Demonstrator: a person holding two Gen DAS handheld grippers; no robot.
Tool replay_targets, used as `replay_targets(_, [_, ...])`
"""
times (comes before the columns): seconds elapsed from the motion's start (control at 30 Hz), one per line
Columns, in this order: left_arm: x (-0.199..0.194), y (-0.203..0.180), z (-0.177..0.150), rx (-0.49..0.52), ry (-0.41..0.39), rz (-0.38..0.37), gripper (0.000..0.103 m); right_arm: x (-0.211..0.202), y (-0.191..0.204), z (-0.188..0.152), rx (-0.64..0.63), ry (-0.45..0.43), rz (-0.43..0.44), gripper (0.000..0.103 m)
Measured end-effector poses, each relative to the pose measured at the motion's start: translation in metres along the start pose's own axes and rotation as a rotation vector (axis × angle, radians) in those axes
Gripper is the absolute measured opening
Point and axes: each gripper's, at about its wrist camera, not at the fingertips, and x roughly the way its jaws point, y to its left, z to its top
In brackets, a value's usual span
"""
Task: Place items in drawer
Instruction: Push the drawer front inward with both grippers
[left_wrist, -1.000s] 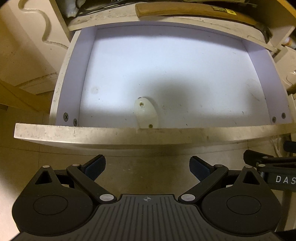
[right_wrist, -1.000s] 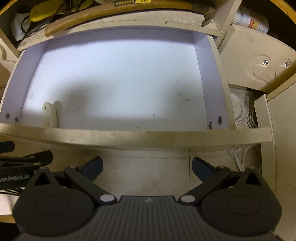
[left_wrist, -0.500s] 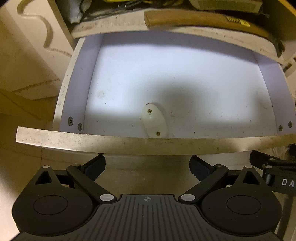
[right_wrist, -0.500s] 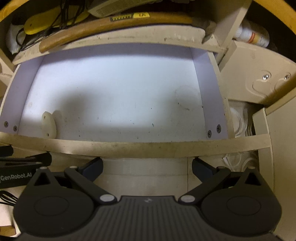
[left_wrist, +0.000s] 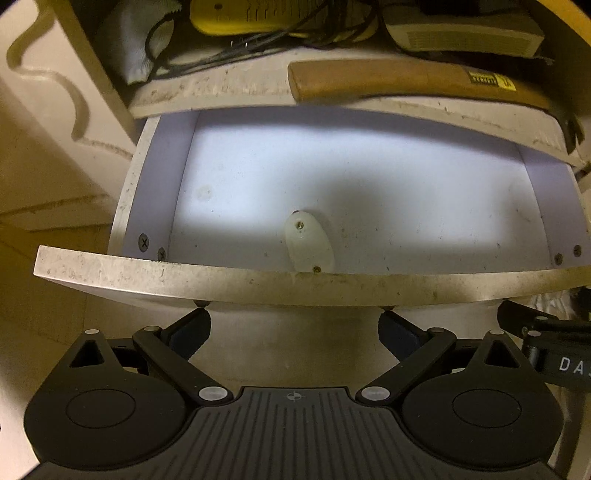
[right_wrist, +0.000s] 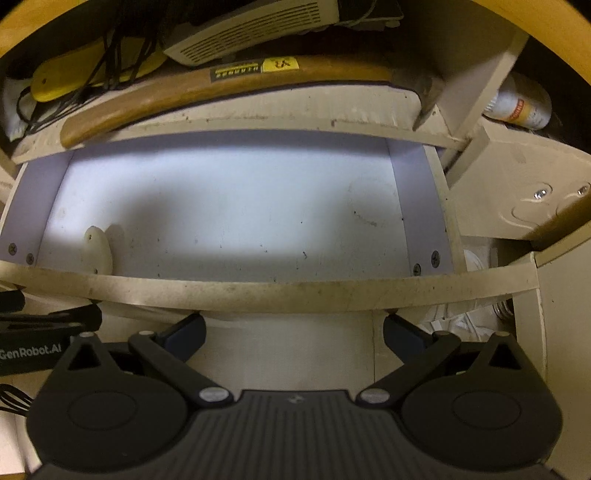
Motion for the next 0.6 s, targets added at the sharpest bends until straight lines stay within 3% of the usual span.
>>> replay_targets(0.6, [0.016, 0.0, 0.048, -0.033, -0.029, -0.026, 0.1, 0.016, 0.003, 0.05, -0.004, -0.059, -0.013, 0.103])
